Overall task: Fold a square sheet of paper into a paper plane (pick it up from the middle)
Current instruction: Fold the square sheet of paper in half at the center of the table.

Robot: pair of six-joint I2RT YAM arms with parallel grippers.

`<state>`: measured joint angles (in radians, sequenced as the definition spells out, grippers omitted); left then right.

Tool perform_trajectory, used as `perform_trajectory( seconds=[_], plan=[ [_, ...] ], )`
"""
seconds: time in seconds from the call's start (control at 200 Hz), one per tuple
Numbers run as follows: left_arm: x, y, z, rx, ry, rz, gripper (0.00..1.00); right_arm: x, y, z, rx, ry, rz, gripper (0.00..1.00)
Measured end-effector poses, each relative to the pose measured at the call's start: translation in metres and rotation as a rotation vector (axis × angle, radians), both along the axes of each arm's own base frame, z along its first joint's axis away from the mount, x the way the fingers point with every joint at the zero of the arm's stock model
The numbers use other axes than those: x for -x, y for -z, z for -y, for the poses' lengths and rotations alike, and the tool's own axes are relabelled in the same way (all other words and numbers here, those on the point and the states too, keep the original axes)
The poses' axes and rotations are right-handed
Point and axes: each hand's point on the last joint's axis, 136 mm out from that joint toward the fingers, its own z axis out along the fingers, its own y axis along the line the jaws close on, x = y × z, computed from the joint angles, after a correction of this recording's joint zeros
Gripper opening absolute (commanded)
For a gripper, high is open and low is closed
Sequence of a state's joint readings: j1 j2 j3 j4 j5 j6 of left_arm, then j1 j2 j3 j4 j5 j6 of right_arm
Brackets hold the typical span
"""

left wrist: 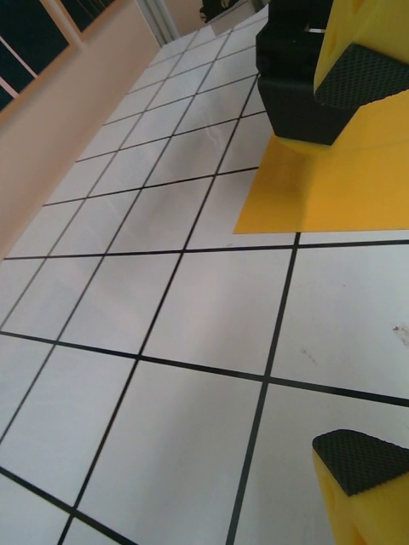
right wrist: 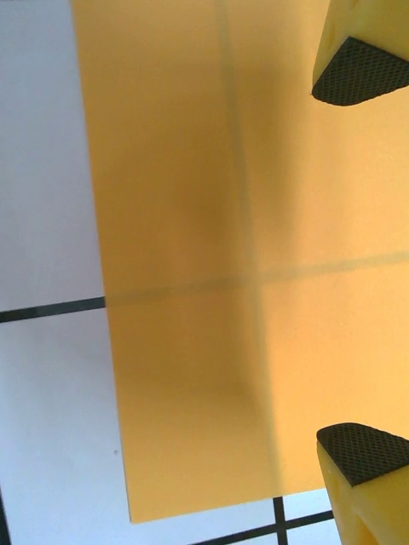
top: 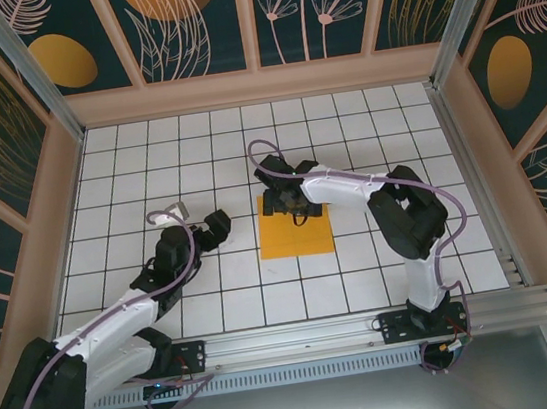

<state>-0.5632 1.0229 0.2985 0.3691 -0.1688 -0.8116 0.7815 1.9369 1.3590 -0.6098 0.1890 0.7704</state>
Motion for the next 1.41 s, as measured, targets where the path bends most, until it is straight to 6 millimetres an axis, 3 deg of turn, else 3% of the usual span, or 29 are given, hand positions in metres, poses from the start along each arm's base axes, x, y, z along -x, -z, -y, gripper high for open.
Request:
perform_trajectory(
  seconds=[0.275, 1.016, 1.406],
  plan=[
    [-0.005, 0.000, 0.009, -0.017, 0.036, -0.014, 0.99, 0.009, 0.027, 0.000, 0.021, 0.016, -0.075, 0.98],
    [-0.004, 0.010, 0.012, -0.029, 0.056, -0.044, 0.99, 0.009, 0.022, 0.001, 0.091, -0.070, -0.068, 0.99],
    [-0.003, 0.015, 0.013, -0.034, 0.062, -0.059, 0.99, 0.012, 0.032, 0.000, 0.070, -0.105, -0.061, 0.90]
  ],
)
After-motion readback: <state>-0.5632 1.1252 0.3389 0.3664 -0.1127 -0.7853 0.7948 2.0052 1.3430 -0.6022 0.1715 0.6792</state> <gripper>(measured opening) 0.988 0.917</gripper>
